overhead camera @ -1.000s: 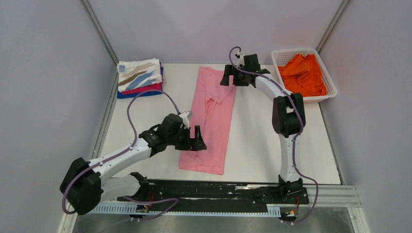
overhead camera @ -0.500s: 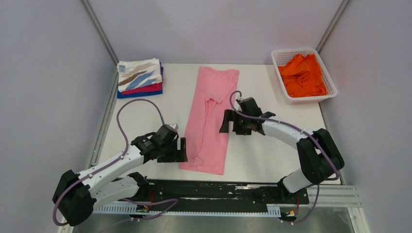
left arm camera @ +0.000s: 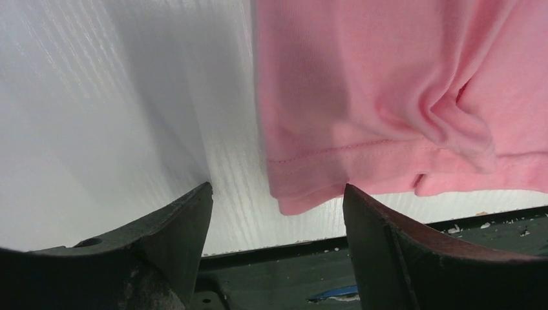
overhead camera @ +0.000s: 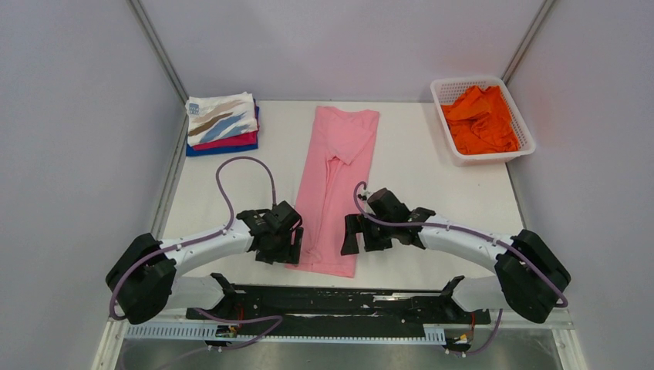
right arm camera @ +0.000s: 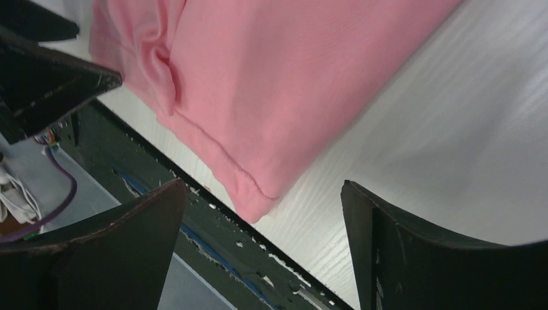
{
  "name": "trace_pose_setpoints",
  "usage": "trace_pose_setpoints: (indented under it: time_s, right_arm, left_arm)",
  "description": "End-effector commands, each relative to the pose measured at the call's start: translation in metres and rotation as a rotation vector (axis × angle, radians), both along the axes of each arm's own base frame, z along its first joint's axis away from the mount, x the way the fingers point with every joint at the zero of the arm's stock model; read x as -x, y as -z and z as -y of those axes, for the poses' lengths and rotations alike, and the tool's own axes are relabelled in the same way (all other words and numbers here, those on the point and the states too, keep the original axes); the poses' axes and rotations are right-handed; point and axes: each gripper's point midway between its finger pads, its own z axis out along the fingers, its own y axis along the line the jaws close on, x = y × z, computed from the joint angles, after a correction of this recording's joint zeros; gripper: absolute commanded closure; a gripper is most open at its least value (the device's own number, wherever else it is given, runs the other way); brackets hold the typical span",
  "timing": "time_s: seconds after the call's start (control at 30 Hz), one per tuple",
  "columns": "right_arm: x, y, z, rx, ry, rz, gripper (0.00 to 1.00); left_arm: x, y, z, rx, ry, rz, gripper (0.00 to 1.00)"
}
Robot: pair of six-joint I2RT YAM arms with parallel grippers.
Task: Fold and stack the t-shirts
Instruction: Grab the bottom of the folded rectangular tshirt with both arms
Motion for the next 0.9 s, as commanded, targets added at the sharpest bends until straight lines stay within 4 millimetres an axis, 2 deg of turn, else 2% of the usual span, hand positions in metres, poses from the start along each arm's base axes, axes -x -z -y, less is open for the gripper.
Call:
trace_pose_setpoints:
  time_s: [0.0,0.13,0.3,0.4,0.47,0.63,0.73,0.83,0.87]
  right_arm:
    - [0.033,0.005,-0.011,-0.014,-0.087,-0.055,0.12]
    - [0.049,0.013,-0.011,0.009,-0.098,-0.101,0.17]
    - [0.057,0.022,-0.012,0.030,-0.100,-0.125,0.25]
    - [0.061,0.032,-0.013,0.042,-0.085,-0.174,0.34]
    - [0.064,0.034,-0.016,0.034,-0.086,-0.191,0.42]
    - [0.065,0.041,-0.019,0.044,-0.064,-0.213,0.50]
    - [0.068,0.044,-0.020,0.049,-0.059,-0.233,0.58]
    - [0.074,0.049,-0.016,0.063,-0.047,-0.255,0.75]
    - [0.076,0.050,-0.014,0.066,-0.040,-0.262,0.81]
  left_arm:
    - [-0.016,0.000,0.008,-0.029,-0.019,0.048,0.20]
    - [-0.017,0.006,0.011,-0.044,-0.018,0.036,0.23]
    - [-0.015,0.009,0.006,-0.079,-0.015,0.029,0.36]
    - [-0.010,0.011,0.002,-0.089,-0.012,0.013,0.49]
    - [-0.007,0.013,0.000,-0.096,-0.011,0.004,0.54]
    - [-0.002,0.016,-0.003,-0.104,-0.010,-0.018,0.60]
    - [0.000,0.014,-0.003,-0.098,-0.012,-0.022,0.63]
    - [0.003,0.012,-0.007,-0.107,-0.014,-0.027,0.69]
    - [0.004,0.011,-0.008,-0.105,-0.013,-0.026,0.74]
